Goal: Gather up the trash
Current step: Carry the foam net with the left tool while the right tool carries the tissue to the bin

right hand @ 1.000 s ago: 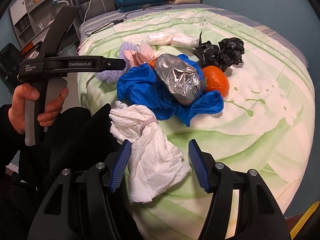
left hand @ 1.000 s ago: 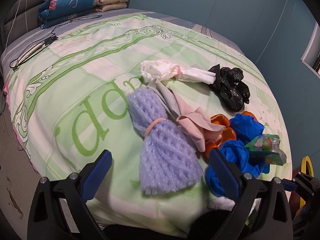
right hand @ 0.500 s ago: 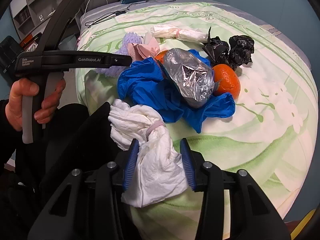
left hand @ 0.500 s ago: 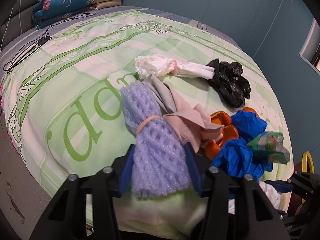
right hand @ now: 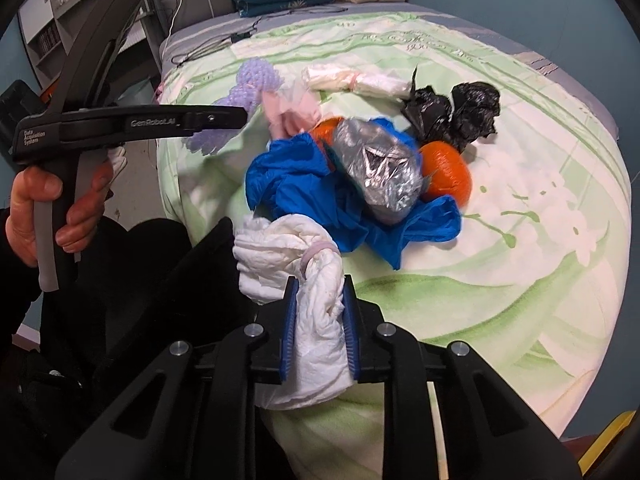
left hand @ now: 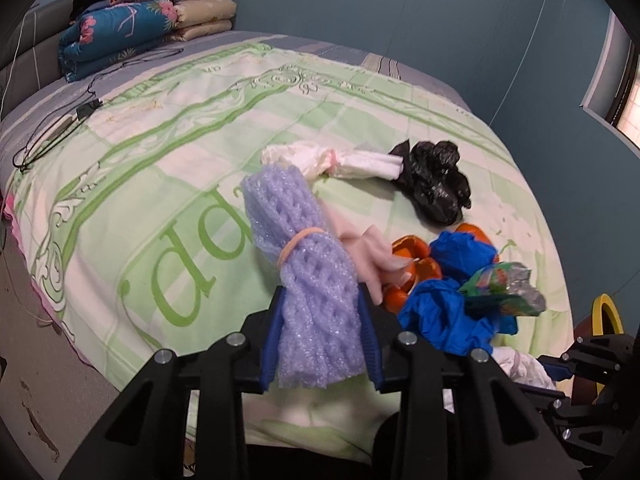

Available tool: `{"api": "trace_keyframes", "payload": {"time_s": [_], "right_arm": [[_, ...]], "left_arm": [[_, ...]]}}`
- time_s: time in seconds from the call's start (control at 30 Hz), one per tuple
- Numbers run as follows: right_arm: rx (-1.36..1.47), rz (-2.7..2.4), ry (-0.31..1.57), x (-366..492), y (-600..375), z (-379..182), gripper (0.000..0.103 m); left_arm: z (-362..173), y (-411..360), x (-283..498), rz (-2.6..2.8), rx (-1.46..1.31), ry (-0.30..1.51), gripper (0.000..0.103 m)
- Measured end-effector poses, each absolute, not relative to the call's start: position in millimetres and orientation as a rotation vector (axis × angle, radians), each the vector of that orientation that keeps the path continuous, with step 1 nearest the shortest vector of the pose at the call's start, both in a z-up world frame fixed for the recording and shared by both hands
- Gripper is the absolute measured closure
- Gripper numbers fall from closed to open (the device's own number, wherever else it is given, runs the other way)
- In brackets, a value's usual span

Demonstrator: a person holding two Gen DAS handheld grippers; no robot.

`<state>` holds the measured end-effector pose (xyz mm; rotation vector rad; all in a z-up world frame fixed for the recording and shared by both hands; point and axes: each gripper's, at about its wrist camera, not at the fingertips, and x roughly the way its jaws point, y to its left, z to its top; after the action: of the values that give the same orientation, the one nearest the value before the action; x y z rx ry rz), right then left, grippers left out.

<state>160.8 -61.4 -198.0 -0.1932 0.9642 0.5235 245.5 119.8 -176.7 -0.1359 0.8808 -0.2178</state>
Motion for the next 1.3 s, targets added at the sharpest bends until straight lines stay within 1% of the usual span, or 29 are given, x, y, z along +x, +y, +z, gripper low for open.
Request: {"api": "trace_keyframes", "payload": {"time_s": [0.57,1.13,1.3], "right_arm": [[-0.128,0.459,0.85,131,-97,-151,0.084],[-0.042,0.333,0.77,102,-149,-115,0.084],[-0.03,0.282,0.763,95,-172,-110,0.084]], "left_arm": [[-136,119,219,-0.231,-0.178,0.786,0.071],[-96,69,210,-0.387,-0.156,0.704,0.071],[-91,59,200,-0.422,-0.191,0.686,0.071]]}}
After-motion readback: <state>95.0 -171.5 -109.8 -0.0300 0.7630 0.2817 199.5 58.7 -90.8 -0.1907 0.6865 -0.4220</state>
